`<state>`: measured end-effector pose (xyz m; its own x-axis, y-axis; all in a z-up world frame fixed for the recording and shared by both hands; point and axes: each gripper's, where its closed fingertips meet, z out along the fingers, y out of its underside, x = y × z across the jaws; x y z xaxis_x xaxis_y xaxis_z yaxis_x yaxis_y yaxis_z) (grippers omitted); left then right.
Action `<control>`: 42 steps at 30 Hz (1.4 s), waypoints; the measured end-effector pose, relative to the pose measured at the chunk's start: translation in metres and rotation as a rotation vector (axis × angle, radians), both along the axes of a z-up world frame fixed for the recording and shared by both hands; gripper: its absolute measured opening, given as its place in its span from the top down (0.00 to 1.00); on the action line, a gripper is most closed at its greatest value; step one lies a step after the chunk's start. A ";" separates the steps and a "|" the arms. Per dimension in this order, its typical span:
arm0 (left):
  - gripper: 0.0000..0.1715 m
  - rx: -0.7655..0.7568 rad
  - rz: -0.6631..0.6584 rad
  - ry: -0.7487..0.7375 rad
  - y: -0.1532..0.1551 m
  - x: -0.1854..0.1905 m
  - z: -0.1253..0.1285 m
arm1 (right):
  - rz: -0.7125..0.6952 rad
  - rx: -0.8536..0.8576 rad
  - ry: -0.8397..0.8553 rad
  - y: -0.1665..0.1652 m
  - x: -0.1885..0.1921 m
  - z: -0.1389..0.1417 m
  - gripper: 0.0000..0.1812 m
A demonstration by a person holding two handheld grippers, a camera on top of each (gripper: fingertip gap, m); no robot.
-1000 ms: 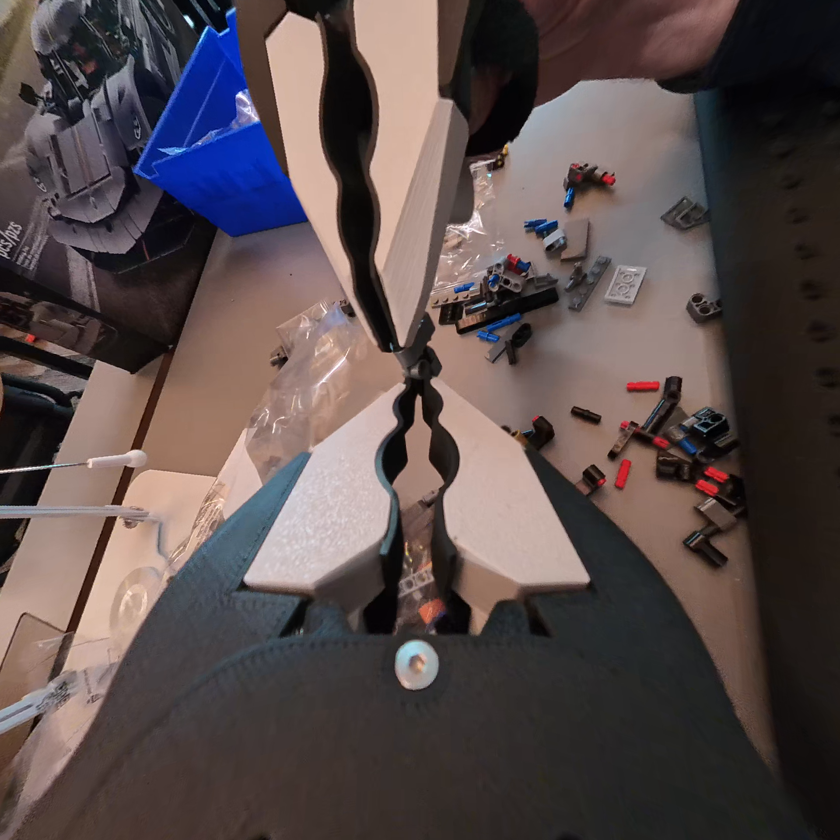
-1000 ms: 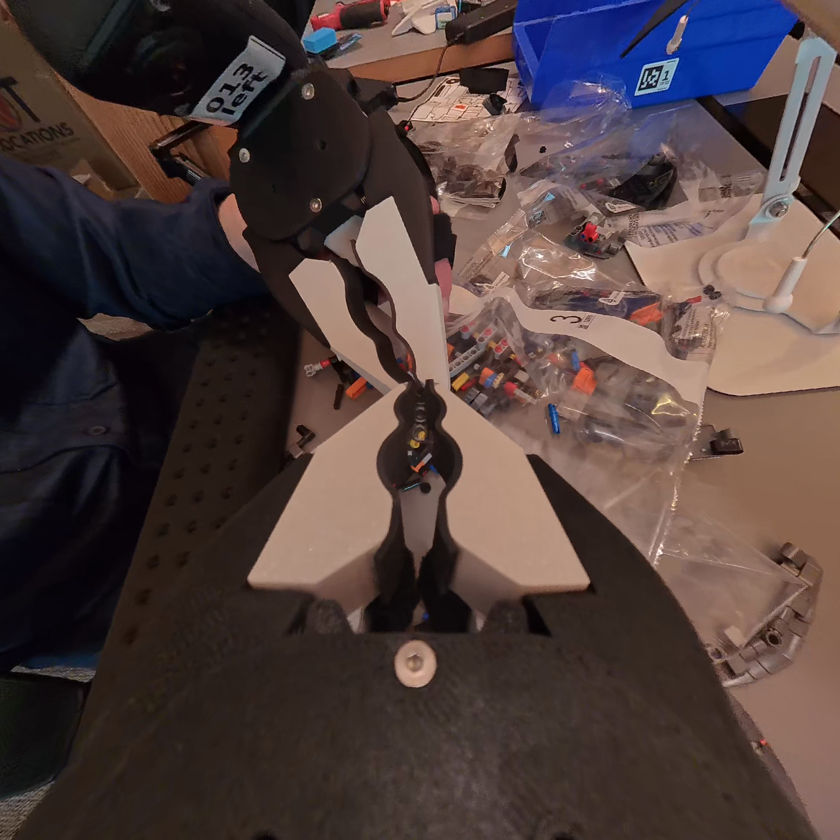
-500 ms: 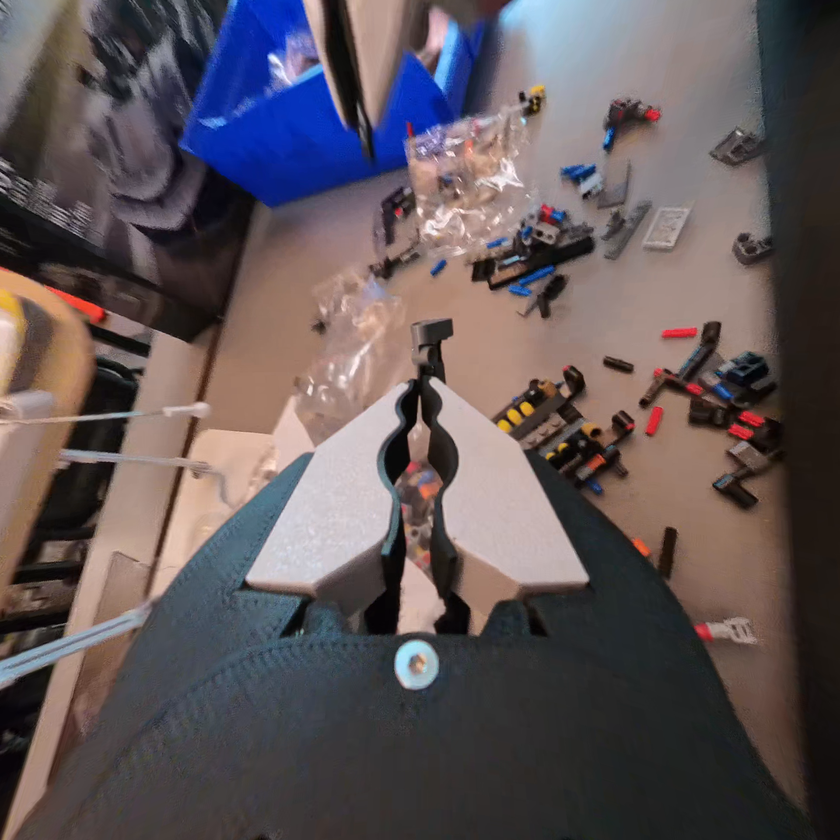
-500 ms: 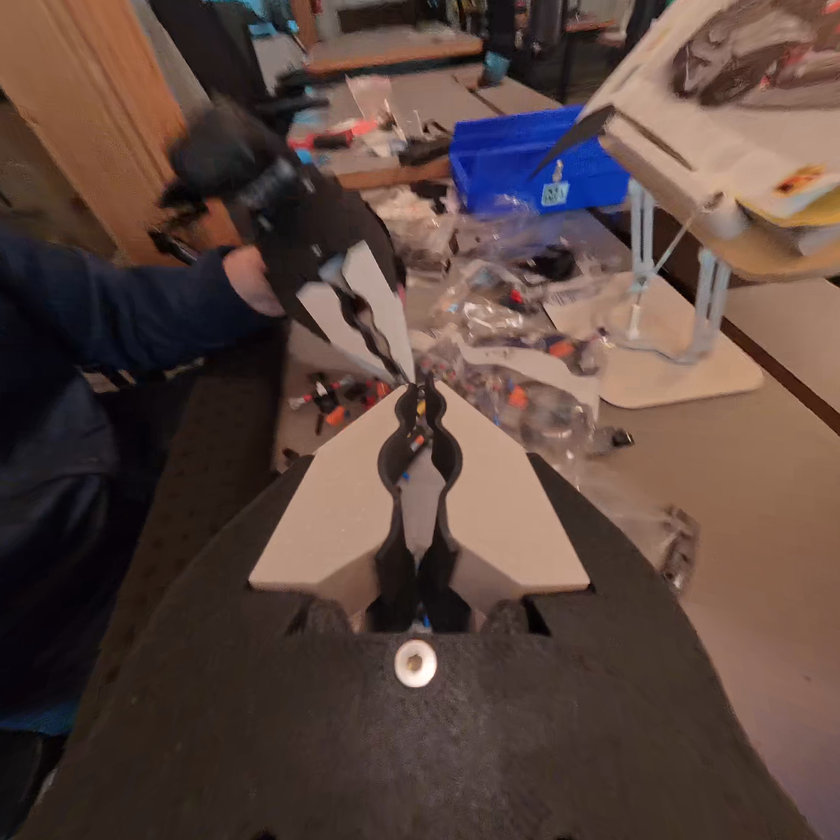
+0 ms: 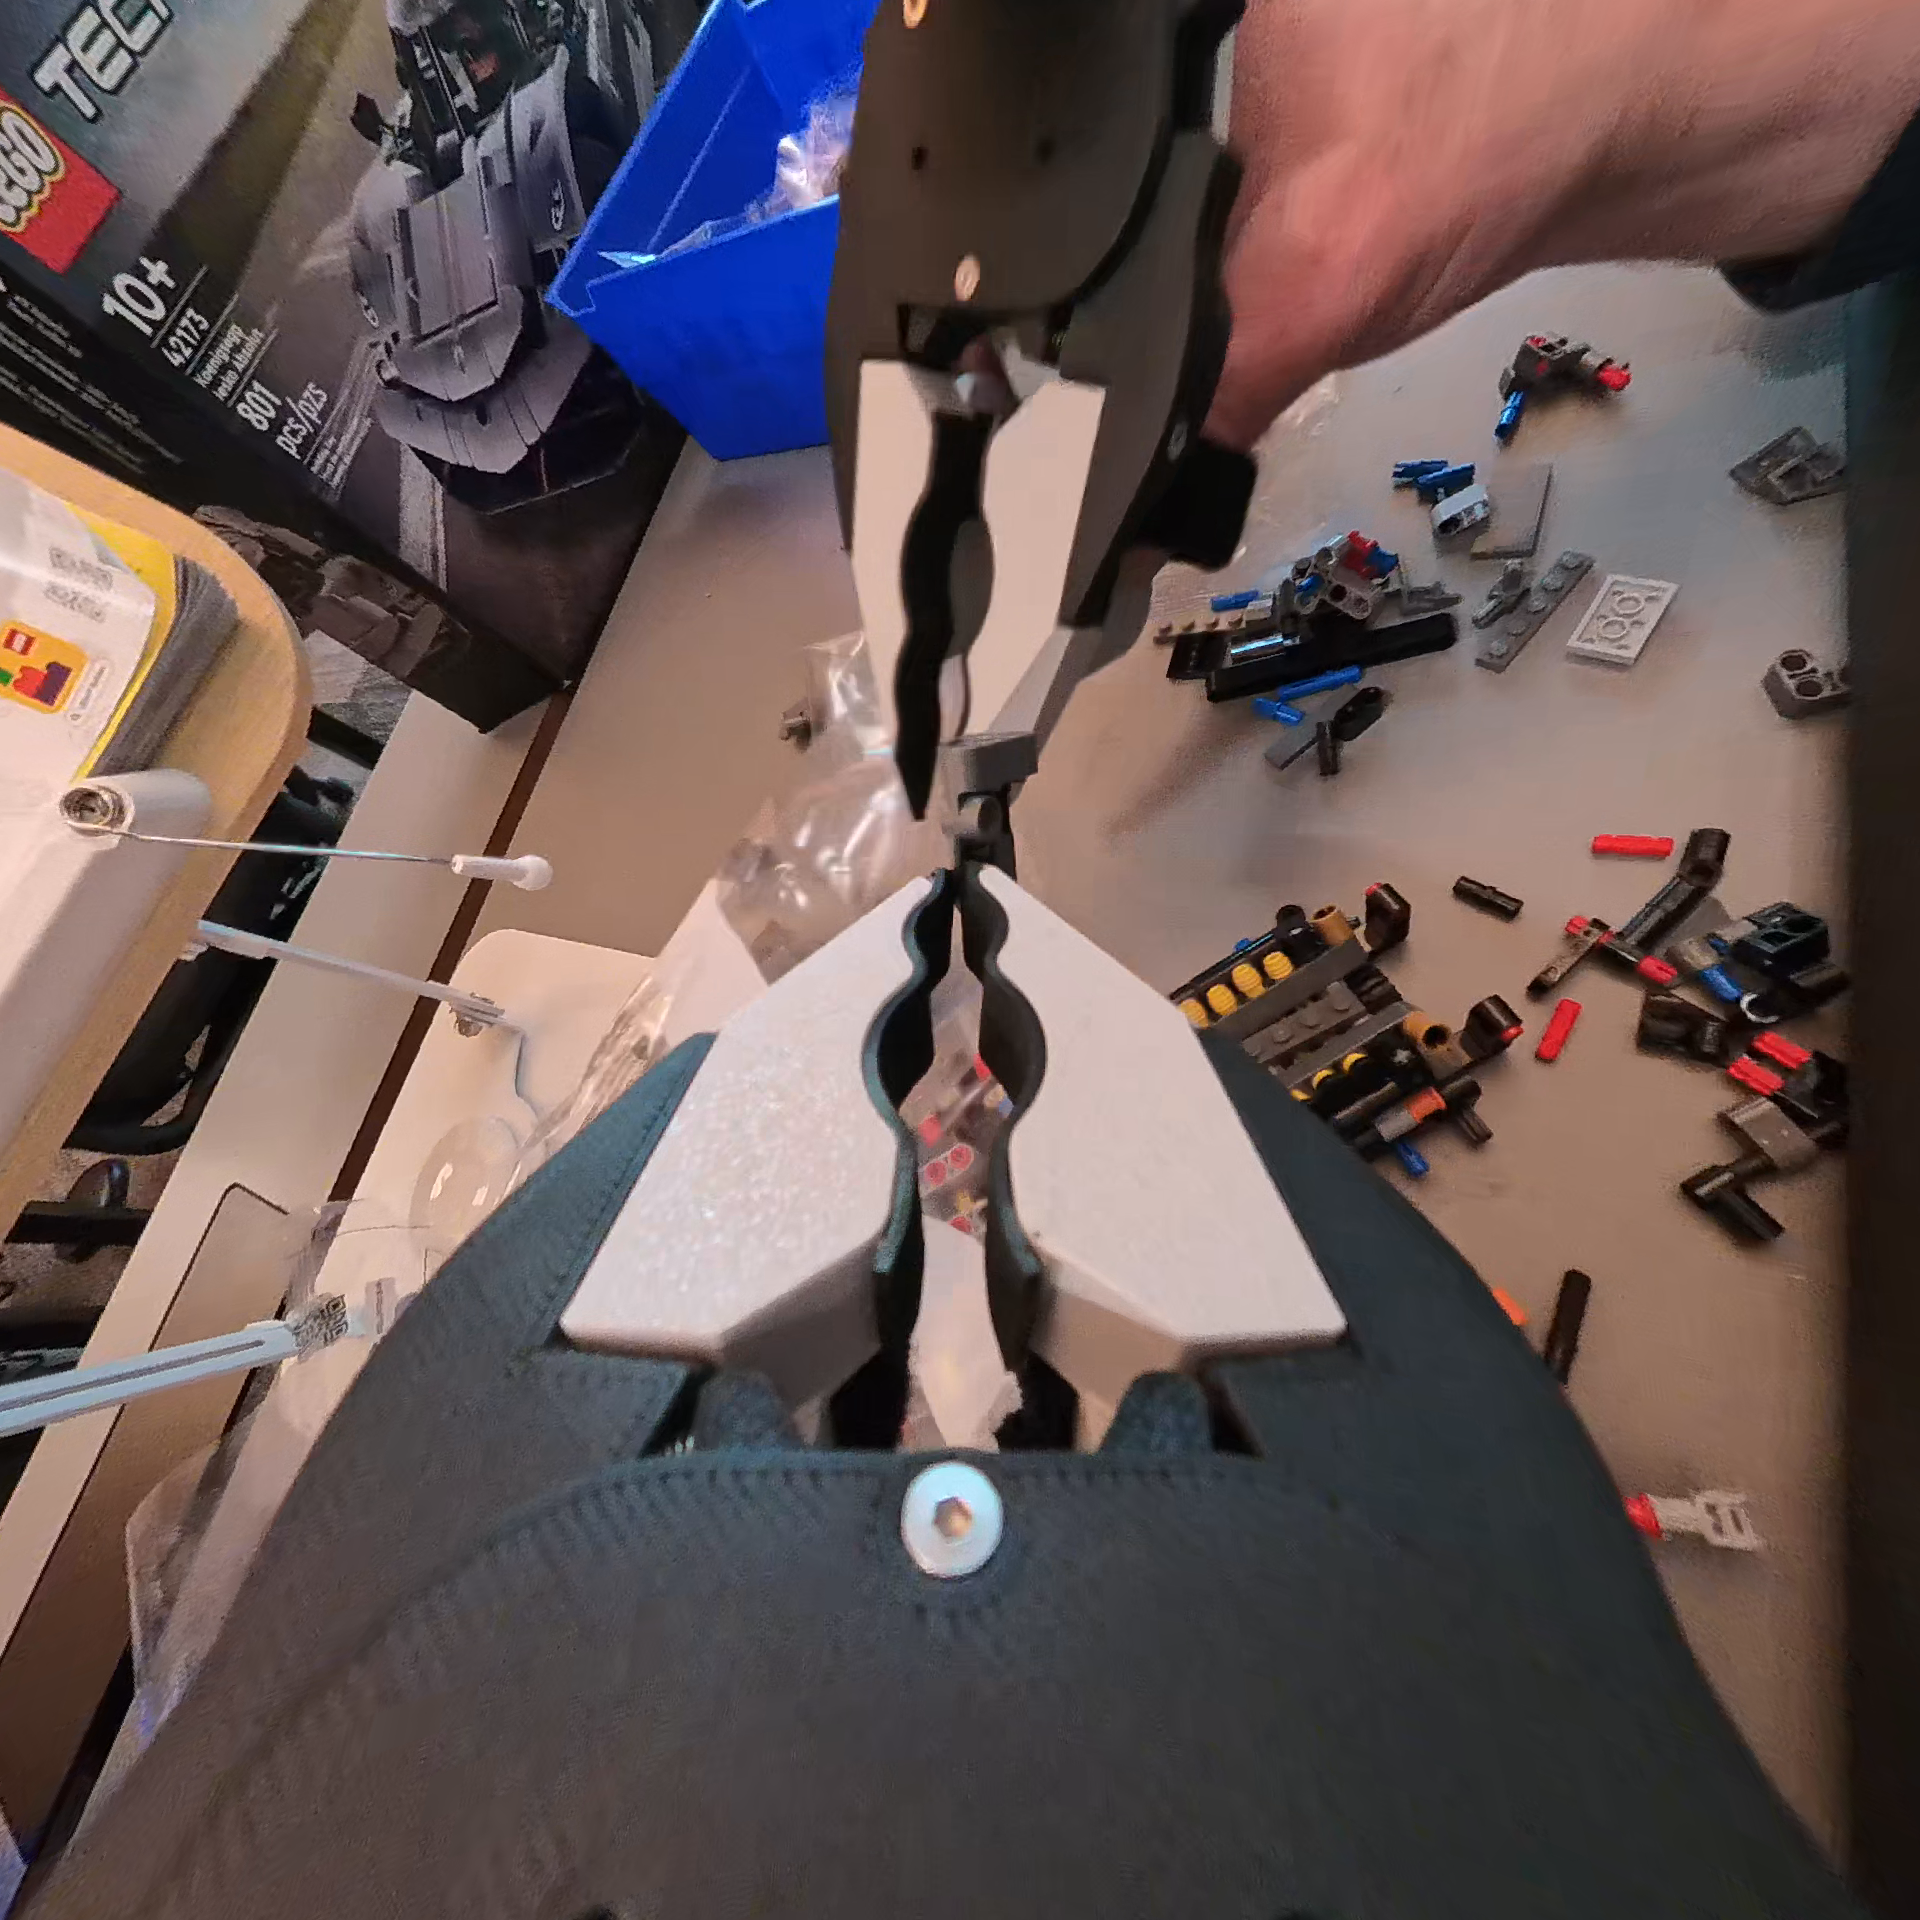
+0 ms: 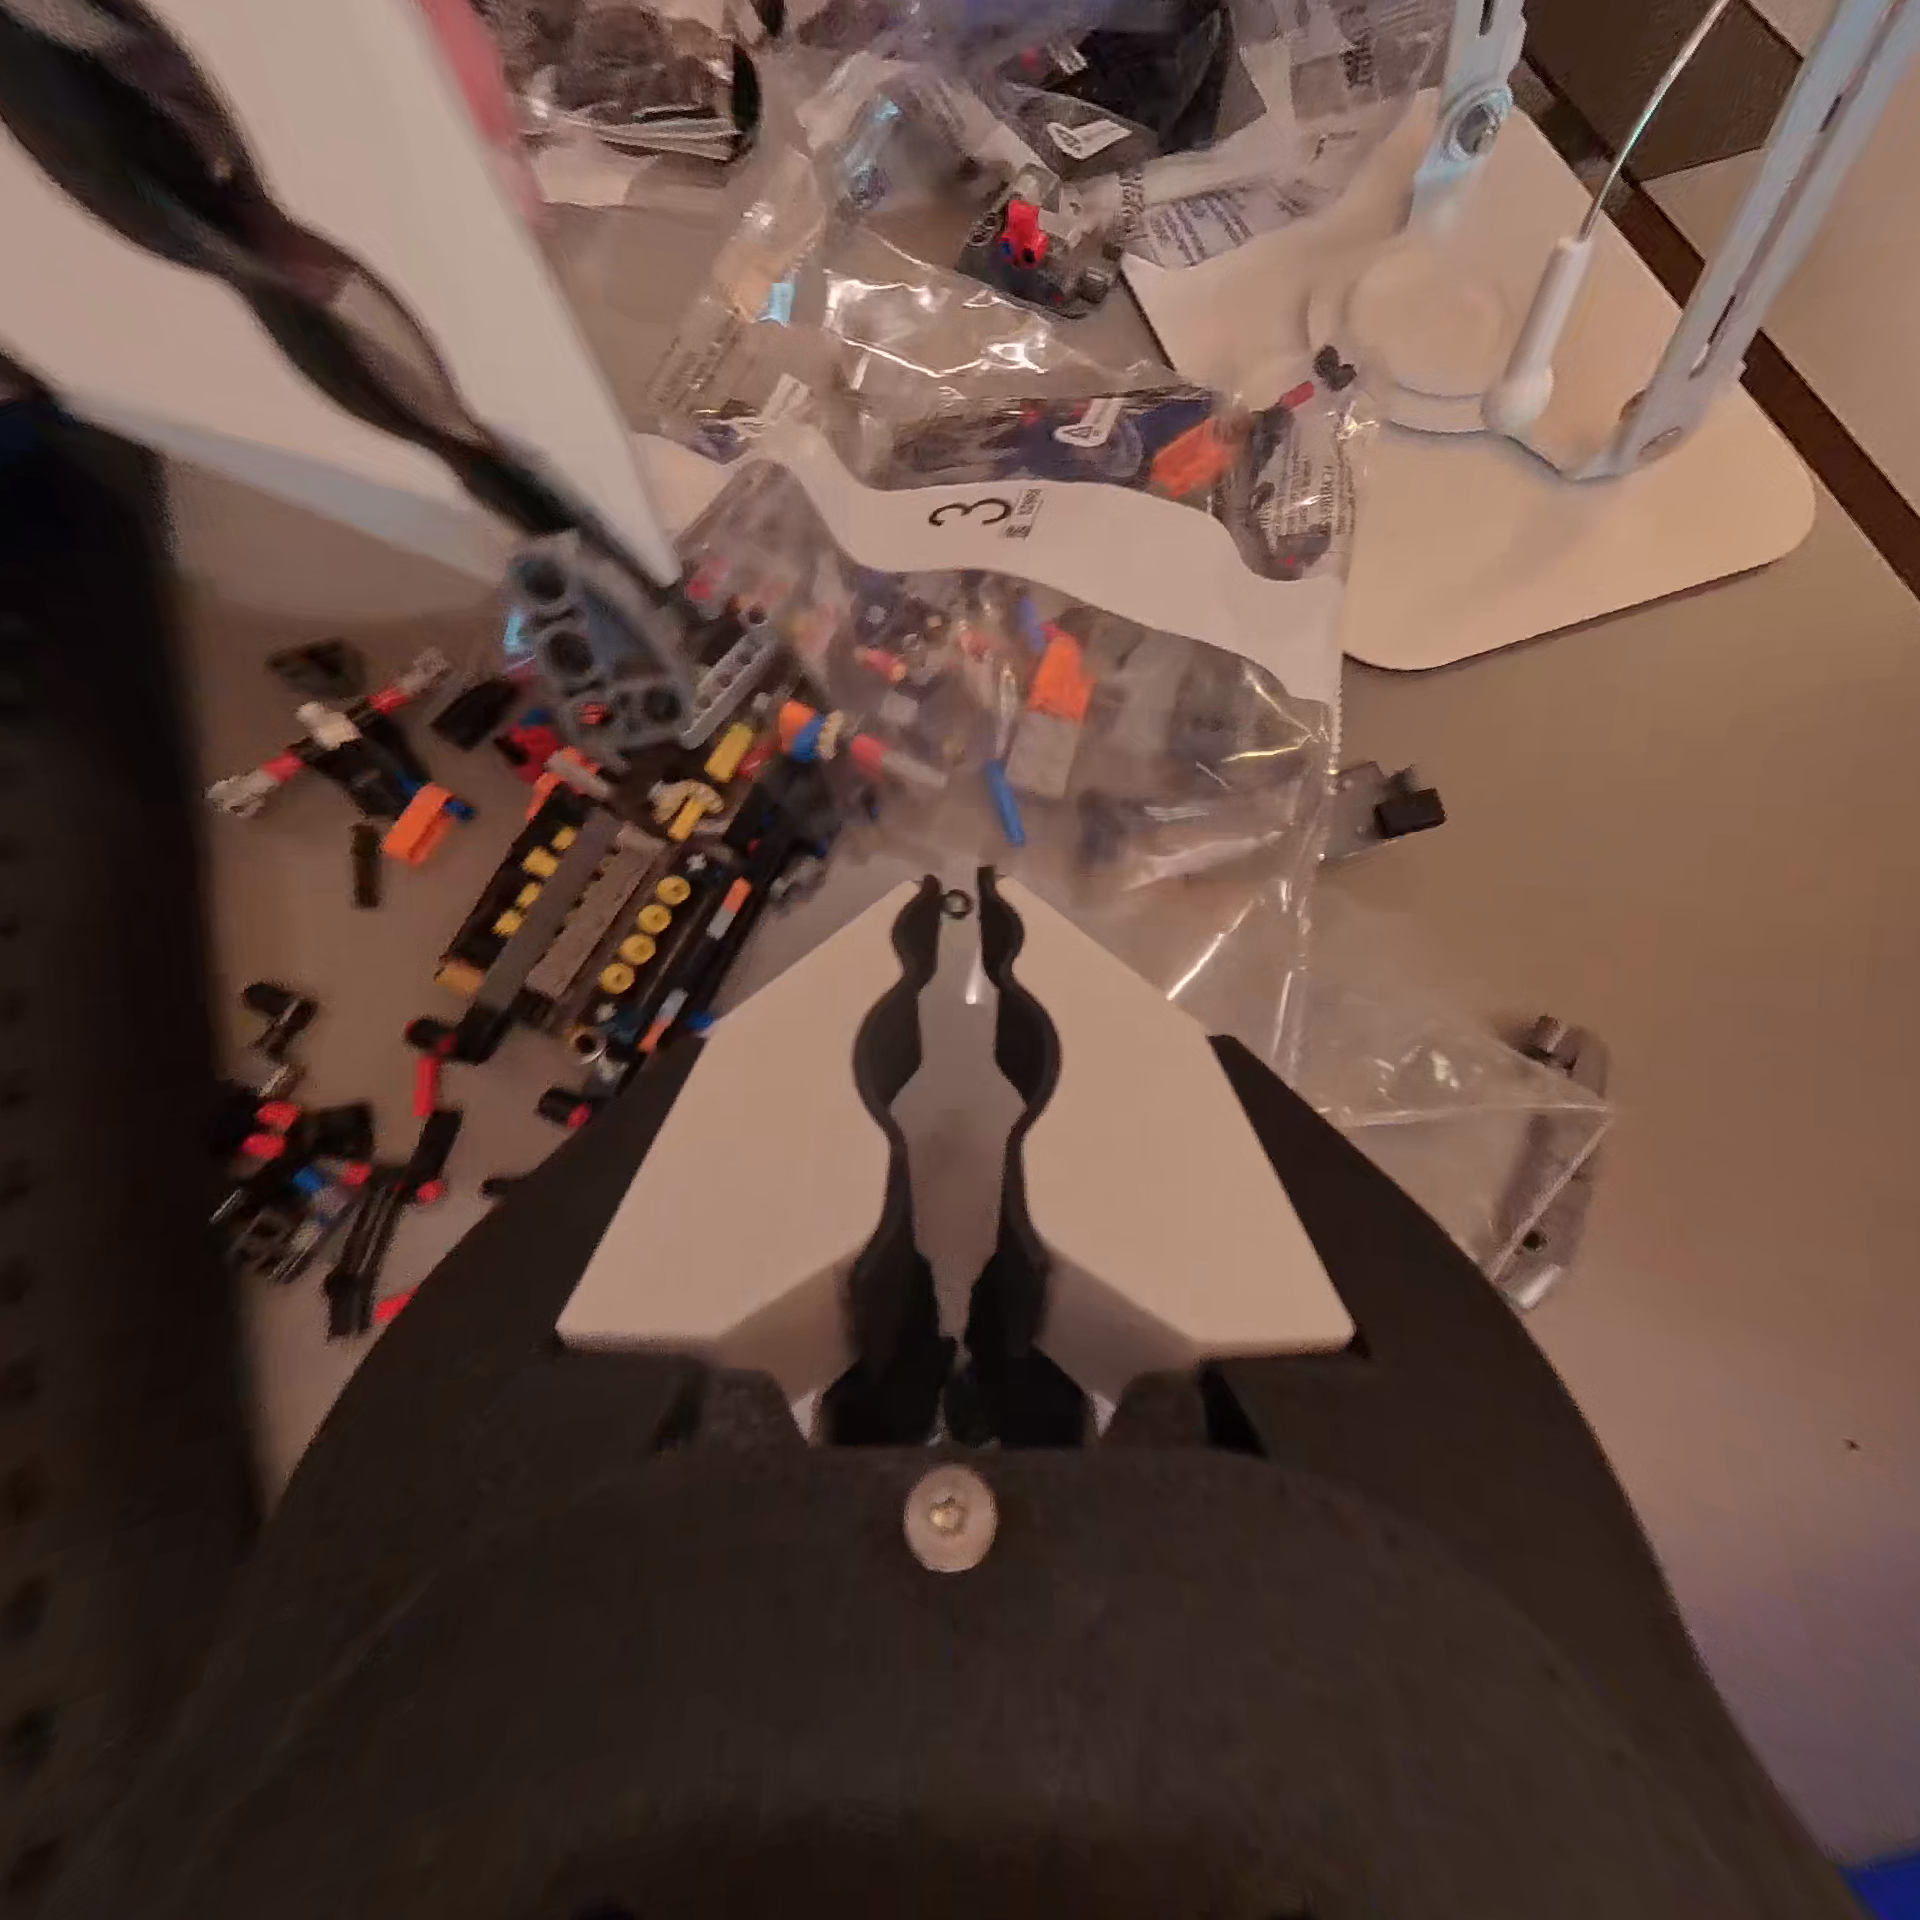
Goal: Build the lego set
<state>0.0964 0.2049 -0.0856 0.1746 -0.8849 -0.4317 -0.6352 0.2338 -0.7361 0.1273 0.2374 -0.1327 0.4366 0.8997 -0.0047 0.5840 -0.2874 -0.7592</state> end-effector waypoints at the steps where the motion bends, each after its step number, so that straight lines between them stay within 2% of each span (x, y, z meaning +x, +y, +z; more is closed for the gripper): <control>1: 1.00 -0.003 0.001 -0.002 0.000 0.001 0.000 | -0.025 0.018 -0.027 0.006 0.000 -0.004 0.93; 4: 1.00 -0.019 0.002 -0.019 -0.001 0.001 0.001 | -0.041 0.030 -0.060 0.009 0.007 -0.008 0.90; 10: 1.00 -0.050 0.003 -0.030 -0.001 0.003 -0.002 | 0.026 0.019 0.122 -0.008 0.007 0.024 0.94; 15: 1.00 -0.083 -0.034 -0.044 -0.008 0.010 -0.004 | 0.198 -0.011 0.330 -0.040 -0.006 0.058 0.86; 17: 1.00 -0.084 -0.040 -0.041 -0.009 0.011 -0.005 | 0.243 -0.022 0.341 -0.049 -0.011 0.060 0.83; 20: 1.00 -0.090 -0.061 -0.050 -0.013 0.014 -0.005 | 0.274 -0.012 0.297 -0.054 -0.016 0.052 0.86; 22: 1.00 -0.092 -0.065 -0.042 -0.014 0.015 -0.006 | 0.270 0.010 0.266 -0.054 -0.018 0.048 0.93; 25: 1.00 -0.084 -0.073 -0.052 -0.015 0.016 -0.005 | 0.274 0.009 0.255 -0.055 -0.017 0.047 0.93; 35: 0.95 -0.150 -0.119 -0.124 -0.022 0.019 0.002 | 0.304 -0.210 0.506 -0.059 -0.012 0.069 0.93; 42: 1.00 -0.232 -0.148 -0.170 -0.028 0.025 0.004 | 0.318 -0.298 0.575 -0.061 -0.011 0.072 0.93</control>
<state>0.1211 0.1767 -0.0817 0.0892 -0.9776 -0.1909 -0.4701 0.1276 -0.8734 0.1159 0.1762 -0.0605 0.0084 0.9074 -0.4201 0.2049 -0.4128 -0.8875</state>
